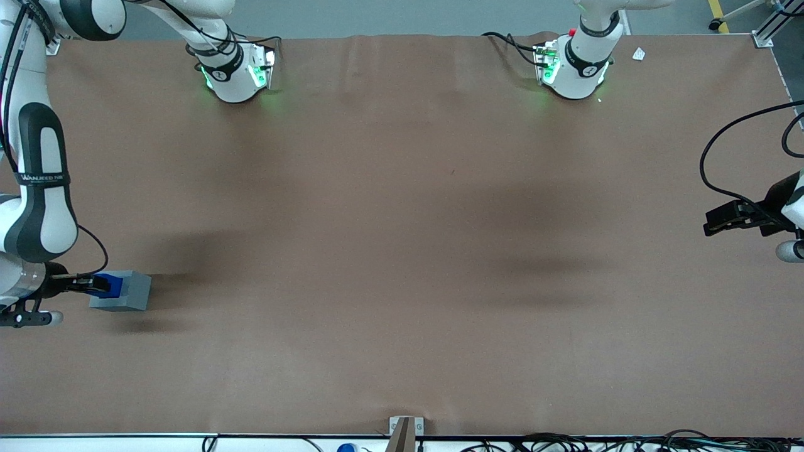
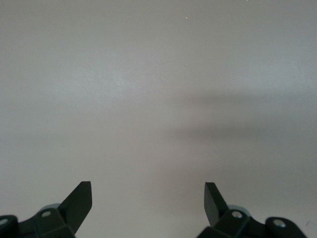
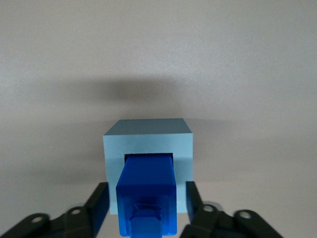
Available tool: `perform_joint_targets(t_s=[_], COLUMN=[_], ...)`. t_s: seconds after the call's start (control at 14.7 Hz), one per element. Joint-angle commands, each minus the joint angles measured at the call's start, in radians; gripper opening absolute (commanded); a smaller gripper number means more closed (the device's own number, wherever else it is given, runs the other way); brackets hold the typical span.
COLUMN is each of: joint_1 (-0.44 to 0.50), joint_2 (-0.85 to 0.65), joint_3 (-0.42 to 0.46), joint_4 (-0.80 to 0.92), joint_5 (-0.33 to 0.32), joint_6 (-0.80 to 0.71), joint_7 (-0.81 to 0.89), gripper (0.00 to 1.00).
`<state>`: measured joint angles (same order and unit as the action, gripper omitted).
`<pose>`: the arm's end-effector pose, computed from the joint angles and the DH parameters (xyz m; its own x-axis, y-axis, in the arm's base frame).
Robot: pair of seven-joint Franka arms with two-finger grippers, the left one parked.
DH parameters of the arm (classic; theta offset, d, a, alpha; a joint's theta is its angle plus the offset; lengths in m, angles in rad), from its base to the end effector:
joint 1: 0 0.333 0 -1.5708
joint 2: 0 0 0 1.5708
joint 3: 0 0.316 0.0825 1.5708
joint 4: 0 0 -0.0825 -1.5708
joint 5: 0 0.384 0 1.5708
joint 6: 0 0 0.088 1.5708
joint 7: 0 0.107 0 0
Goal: Insert blue part into gray base with right arm
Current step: 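Lower the blue cube into the gray base's hole and press down, then open the right gripper and raise it away from the base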
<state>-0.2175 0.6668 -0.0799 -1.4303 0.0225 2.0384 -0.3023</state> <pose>0.6873 -0.1984 0.2979 0.9980 0.0094 -0.0630 0.0102 -0.9999 0.0117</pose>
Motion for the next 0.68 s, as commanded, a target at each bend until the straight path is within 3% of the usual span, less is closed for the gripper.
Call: perform_joint_targets(t_s=[0.0,0.61], joint_1=[0.004,0.124], joint_2=[-0.001,-0.367], joint_3=[0.009,0.009], joint_4=[0.025,0.022], joint_5=[0.013,0.002], joint_6=[-0.018,-0.395], joint_7=[0.015,0.091], gripper=[1.0,1.0])
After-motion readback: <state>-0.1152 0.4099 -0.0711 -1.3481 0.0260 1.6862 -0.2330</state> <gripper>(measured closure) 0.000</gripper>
